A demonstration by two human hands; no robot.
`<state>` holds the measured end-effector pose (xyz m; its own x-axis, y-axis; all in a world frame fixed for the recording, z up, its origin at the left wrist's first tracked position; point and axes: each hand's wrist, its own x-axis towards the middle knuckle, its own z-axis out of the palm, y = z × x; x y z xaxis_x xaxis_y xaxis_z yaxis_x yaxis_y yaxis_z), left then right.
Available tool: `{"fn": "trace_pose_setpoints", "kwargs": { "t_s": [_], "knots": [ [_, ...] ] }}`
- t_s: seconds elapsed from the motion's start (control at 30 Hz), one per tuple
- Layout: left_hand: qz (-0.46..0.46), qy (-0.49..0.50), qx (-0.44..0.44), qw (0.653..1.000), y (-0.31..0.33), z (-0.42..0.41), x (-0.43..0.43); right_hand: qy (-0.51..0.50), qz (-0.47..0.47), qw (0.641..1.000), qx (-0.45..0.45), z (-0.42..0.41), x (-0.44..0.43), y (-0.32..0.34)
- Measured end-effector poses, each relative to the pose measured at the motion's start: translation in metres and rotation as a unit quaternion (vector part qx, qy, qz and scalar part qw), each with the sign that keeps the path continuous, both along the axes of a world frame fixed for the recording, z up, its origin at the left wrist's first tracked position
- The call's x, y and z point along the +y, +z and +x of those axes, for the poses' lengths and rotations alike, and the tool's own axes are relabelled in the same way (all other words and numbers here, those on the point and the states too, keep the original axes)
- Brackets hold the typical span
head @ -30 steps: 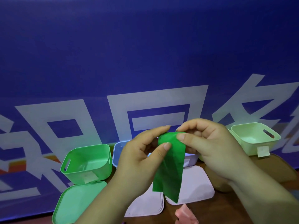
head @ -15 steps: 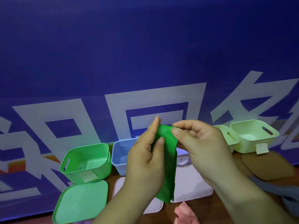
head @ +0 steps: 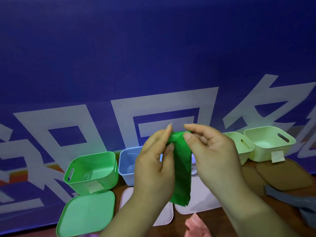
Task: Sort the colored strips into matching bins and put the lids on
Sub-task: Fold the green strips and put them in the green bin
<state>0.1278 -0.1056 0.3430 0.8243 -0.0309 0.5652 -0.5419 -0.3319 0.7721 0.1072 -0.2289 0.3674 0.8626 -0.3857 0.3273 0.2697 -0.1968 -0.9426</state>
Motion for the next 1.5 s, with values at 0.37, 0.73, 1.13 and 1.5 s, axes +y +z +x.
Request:
{"fn": "trace_pose_setpoints", "kwargs": {
  "t_s": [0.37, 0.73, 1.13, 1.5],
  "knots": [
    [-0.059, -0.114, 0.089, 0.988, 0.006, 0.008, 0.019, 0.02, 0.024, 0.999, 0.032, 0.002, -0.007, -0.005],
    [-0.071, -0.177, 0.14, 0.972, 0.016, 0.01, 0.026, 0.064, 0.054, 0.995, 0.052, 0.0, -0.017, -0.005],
    [-0.123, -0.208, 0.232, 0.942, 0.022, 0.008, 0.025, 0.179, -0.037, 0.983, 0.013, -0.006, -0.041, -0.01],
    [-0.134, -0.233, 0.262, 0.927, 0.018, 0.008, 0.022, 0.149, -0.095, 0.984, 0.012, -0.009, -0.043, -0.013]
  ]
}}
